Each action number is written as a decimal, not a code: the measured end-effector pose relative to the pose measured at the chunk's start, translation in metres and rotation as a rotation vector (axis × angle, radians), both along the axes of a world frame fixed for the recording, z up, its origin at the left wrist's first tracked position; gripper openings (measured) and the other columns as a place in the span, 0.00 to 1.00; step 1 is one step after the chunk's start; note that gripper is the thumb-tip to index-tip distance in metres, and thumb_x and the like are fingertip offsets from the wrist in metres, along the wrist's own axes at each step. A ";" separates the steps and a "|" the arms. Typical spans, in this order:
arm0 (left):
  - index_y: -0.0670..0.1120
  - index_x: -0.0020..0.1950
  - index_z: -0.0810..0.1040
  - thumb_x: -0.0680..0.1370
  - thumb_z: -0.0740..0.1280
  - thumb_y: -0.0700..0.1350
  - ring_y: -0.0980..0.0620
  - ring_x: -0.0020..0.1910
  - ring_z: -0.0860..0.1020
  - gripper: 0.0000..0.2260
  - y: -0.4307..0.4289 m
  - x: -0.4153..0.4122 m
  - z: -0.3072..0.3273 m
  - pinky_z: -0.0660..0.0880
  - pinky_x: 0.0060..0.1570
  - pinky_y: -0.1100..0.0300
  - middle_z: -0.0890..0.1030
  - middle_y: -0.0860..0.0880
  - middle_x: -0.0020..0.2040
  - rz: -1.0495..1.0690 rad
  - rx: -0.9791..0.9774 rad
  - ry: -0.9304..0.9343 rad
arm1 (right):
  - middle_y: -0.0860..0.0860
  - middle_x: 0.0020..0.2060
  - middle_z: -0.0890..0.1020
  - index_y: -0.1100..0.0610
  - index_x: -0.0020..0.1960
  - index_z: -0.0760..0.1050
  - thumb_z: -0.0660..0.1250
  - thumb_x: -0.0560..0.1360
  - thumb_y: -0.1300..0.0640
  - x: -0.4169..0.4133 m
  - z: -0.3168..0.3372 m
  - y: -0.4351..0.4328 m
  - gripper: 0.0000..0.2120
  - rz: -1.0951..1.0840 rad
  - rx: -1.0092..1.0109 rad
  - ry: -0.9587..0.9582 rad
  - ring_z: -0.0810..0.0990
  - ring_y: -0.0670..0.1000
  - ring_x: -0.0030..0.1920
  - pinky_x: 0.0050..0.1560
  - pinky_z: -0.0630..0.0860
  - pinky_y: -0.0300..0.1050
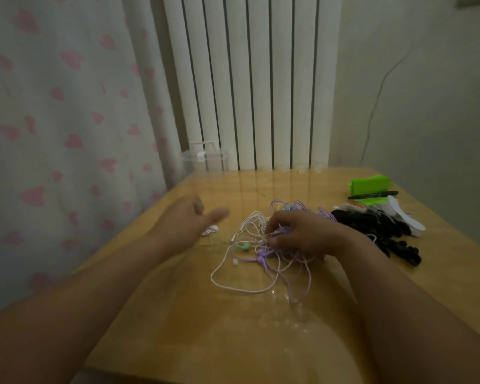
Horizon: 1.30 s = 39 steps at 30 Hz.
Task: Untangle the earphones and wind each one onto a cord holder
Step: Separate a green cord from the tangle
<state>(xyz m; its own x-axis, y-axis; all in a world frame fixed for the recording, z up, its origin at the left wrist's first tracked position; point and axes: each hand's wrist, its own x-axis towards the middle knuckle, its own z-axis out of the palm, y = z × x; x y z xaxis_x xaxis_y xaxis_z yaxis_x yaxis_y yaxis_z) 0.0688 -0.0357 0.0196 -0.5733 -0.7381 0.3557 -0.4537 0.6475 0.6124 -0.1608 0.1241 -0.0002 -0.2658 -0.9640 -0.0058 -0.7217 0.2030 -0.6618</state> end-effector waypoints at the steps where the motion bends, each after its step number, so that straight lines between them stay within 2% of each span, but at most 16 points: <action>1: 0.48 0.42 0.70 0.71 0.73 0.70 0.52 0.36 0.71 0.26 0.009 -0.006 -0.010 0.66 0.35 0.54 0.75 0.51 0.38 -0.048 -0.040 -0.121 | 0.43 0.53 0.80 0.43 0.57 0.79 0.74 0.78 0.48 -0.001 0.000 0.000 0.08 -0.005 -0.004 -0.001 0.85 0.47 0.46 0.41 0.81 0.41; 3: 0.51 0.43 0.69 0.64 0.68 0.78 0.53 0.37 0.72 0.31 0.020 -0.018 -0.023 0.66 0.35 0.53 0.77 0.52 0.39 -0.104 -0.118 -0.326 | 0.44 0.54 0.80 0.44 0.54 0.78 0.76 0.77 0.49 -0.001 -0.001 -0.002 0.09 -0.011 -0.013 0.005 0.85 0.48 0.45 0.41 0.82 0.42; 4: 0.53 0.43 0.68 0.64 0.66 0.80 0.53 0.38 0.72 0.31 0.021 -0.023 -0.027 0.66 0.35 0.53 0.77 0.53 0.40 -0.111 -0.187 -0.415 | 0.45 0.55 0.80 0.44 0.54 0.78 0.76 0.76 0.49 -0.001 -0.001 -0.003 0.10 -0.011 -0.016 0.005 0.86 0.49 0.46 0.42 0.83 0.43; 8: 0.54 0.41 0.66 0.79 0.63 0.70 0.50 0.42 0.74 0.21 0.007 -0.030 -0.031 0.66 0.38 0.53 0.76 0.53 0.43 -0.091 -0.364 -0.626 | 0.46 0.54 0.85 0.44 0.53 0.77 0.78 0.75 0.49 -0.005 -0.003 -0.004 0.11 0.000 -0.033 -0.040 0.87 0.48 0.47 0.50 0.86 0.52; 11: 0.53 0.41 0.68 0.82 0.58 0.68 0.48 0.43 0.74 0.20 0.001 -0.029 -0.030 0.67 0.40 0.54 0.75 0.53 0.41 -0.110 -0.411 -0.748 | 0.45 0.53 0.86 0.42 0.49 0.75 0.78 0.74 0.48 -0.007 -0.004 -0.004 0.11 0.003 -0.065 -0.033 0.88 0.49 0.47 0.52 0.85 0.59; 14: 0.50 0.45 0.75 0.83 0.56 0.61 0.47 0.41 0.74 0.18 0.006 -0.030 -0.029 0.68 0.42 0.54 0.81 0.49 0.47 -0.161 -0.595 -0.836 | 0.46 0.53 0.85 0.42 0.48 0.76 0.78 0.74 0.49 -0.007 -0.005 -0.006 0.11 0.003 -0.081 -0.009 0.87 0.48 0.48 0.53 0.85 0.59; 17: 0.48 0.43 0.75 0.82 0.58 0.57 0.46 0.40 0.76 0.16 0.010 -0.040 -0.021 0.69 0.41 0.54 0.79 0.49 0.41 -0.210 -0.675 -0.903 | 0.46 0.54 0.84 0.41 0.47 0.76 0.78 0.74 0.49 -0.004 -0.002 -0.006 0.10 0.007 -0.091 0.012 0.86 0.48 0.49 0.53 0.85 0.56; 19: 0.48 0.39 0.73 0.82 0.60 0.57 0.47 0.38 0.76 0.17 0.006 -0.046 -0.013 0.69 0.37 0.55 0.77 0.50 0.38 -0.196 -0.605 -0.849 | 0.45 0.53 0.84 0.43 0.48 0.76 0.76 0.76 0.52 -0.002 0.000 -0.005 0.10 0.014 -0.116 0.017 0.85 0.47 0.50 0.51 0.85 0.49; 22: 0.48 0.33 0.72 0.80 0.63 0.56 0.48 0.34 0.73 0.19 -0.010 -0.048 -0.006 0.66 0.34 0.56 0.77 0.50 0.34 -0.155 -0.389 -0.588 | 0.44 0.50 0.82 0.45 0.51 0.77 0.74 0.77 0.58 -0.001 0.002 -0.003 0.09 -0.005 -0.119 0.047 0.84 0.44 0.46 0.42 0.80 0.38; 24: 0.46 0.29 0.70 0.79 0.64 0.54 0.48 0.31 0.70 0.20 -0.017 -0.045 -0.003 0.66 0.34 0.55 0.74 0.50 0.29 -0.168 -0.299 -0.457 | 0.42 0.49 0.82 0.46 0.51 0.77 0.73 0.78 0.58 -0.001 0.000 -0.005 0.09 -0.024 -0.108 0.076 0.83 0.40 0.45 0.40 0.77 0.33; 26: 0.46 0.27 0.68 0.78 0.66 0.50 0.51 0.28 0.68 0.21 -0.017 -0.042 -0.003 0.65 0.33 0.55 0.71 0.51 0.24 -0.190 -0.231 -0.366 | 0.42 0.47 0.82 0.46 0.50 0.76 0.74 0.78 0.57 0.000 -0.001 -0.006 0.09 -0.035 -0.098 0.108 0.82 0.40 0.44 0.39 0.75 0.34; 29: 0.46 0.27 0.63 0.77 0.67 0.46 0.53 0.25 0.62 0.21 -0.017 -0.038 -0.008 0.60 0.31 0.54 0.64 0.52 0.22 -0.164 -0.152 -0.219 | 0.47 0.44 0.82 0.51 0.49 0.76 0.78 0.76 0.53 0.001 -0.001 -0.006 0.10 -0.047 -0.069 0.132 0.82 0.46 0.41 0.37 0.77 0.41; 32: 0.46 0.26 0.62 0.76 0.66 0.46 0.53 0.24 0.62 0.21 -0.019 -0.031 -0.014 0.57 0.29 0.55 0.65 0.52 0.21 -0.098 -0.132 -0.149 | 0.51 0.44 0.85 0.57 0.49 0.77 0.80 0.73 0.47 0.003 -0.001 -0.007 0.17 -0.064 0.016 0.126 0.85 0.53 0.45 0.45 0.83 0.51; 34: 0.46 0.26 0.62 0.73 0.64 0.50 0.54 0.24 0.63 0.19 -0.020 -0.026 -0.018 0.58 0.29 0.54 0.65 0.52 0.21 -0.063 -0.098 -0.045 | 0.52 0.44 0.85 0.57 0.48 0.79 0.79 0.73 0.45 0.003 -0.002 -0.008 0.17 -0.064 0.050 0.152 0.85 0.53 0.46 0.45 0.81 0.50; 36: 0.47 0.26 0.62 0.72 0.64 0.50 0.54 0.25 0.63 0.19 -0.020 -0.023 -0.024 0.59 0.30 0.54 0.65 0.52 0.22 -0.040 -0.069 0.026 | 0.52 0.44 0.83 0.56 0.46 0.79 0.77 0.75 0.46 0.003 -0.002 -0.009 0.14 -0.051 0.052 0.206 0.82 0.53 0.46 0.43 0.78 0.46; 39: 0.46 0.25 0.65 0.72 0.64 0.52 0.54 0.26 0.64 0.19 -0.012 -0.027 -0.034 0.64 0.32 0.52 0.67 0.52 0.23 -0.068 -0.019 -0.026 | 0.51 0.43 0.81 0.55 0.45 0.77 0.77 0.76 0.52 0.006 -0.003 -0.011 0.11 -0.049 0.007 0.258 0.81 0.51 0.43 0.37 0.75 0.42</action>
